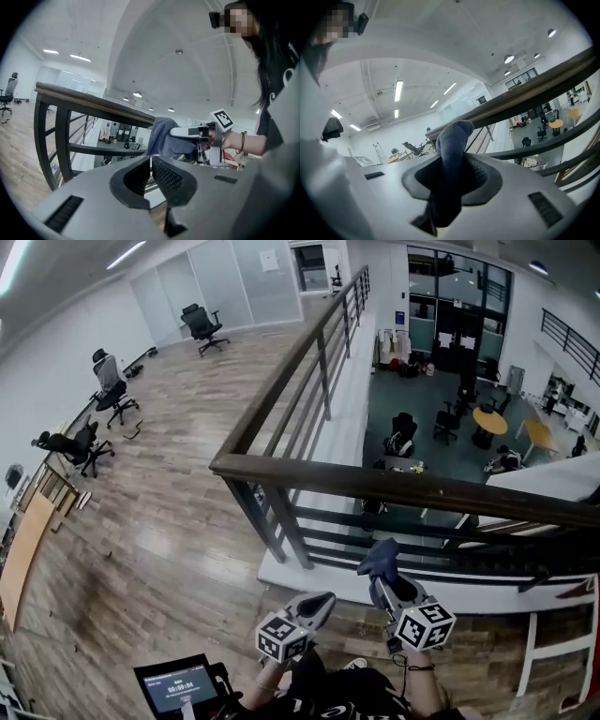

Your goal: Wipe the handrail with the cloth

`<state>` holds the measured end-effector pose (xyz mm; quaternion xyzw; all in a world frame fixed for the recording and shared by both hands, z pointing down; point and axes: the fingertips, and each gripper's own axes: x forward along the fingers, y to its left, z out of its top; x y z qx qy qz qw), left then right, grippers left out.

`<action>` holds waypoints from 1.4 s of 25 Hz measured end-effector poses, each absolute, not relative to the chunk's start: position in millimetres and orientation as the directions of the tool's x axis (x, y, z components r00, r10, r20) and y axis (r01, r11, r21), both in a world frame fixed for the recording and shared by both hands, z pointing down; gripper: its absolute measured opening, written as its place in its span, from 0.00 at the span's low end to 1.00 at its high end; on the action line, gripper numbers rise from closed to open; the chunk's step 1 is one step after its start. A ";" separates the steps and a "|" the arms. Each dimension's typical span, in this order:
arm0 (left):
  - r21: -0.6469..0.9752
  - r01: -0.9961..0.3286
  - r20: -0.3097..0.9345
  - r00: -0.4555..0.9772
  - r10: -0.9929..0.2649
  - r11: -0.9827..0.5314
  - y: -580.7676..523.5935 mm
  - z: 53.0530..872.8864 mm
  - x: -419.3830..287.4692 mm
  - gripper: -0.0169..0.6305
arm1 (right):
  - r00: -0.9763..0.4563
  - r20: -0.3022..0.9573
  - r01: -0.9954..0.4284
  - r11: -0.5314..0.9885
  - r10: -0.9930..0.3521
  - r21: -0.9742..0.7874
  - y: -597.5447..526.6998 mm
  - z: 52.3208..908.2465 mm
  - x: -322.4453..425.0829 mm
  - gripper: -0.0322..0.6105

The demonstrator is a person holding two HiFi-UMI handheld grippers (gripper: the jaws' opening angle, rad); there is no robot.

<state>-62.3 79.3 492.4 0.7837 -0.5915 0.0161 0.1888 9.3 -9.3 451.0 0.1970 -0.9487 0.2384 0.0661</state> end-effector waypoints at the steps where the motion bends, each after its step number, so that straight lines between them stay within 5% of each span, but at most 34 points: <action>1: 0.278 -0.937 0.252 0.284 -0.925 -0.212 78.2 495.4 -71.1 0.03 | -0.922 0.208 -0.386 0.818 -0.326 -0.427 -12.8 445.8 -2.8 0.19; 23: 0.229 -0.918 0.279 0.381 -0.882 -0.324 28.7 505.9 -279.1 0.03 | -0.959 0.073 -0.274 0.836 -0.273 -0.475 -56.6 378.4 -299.9 0.19; 35: 0.325 -0.852 0.230 0.492 -0.840 -0.410 2.5 507.8 -328.1 0.03 | -0.888 0.076 -0.390 0.654 -0.454 -0.649 -104.6 392.7 -317.0 0.19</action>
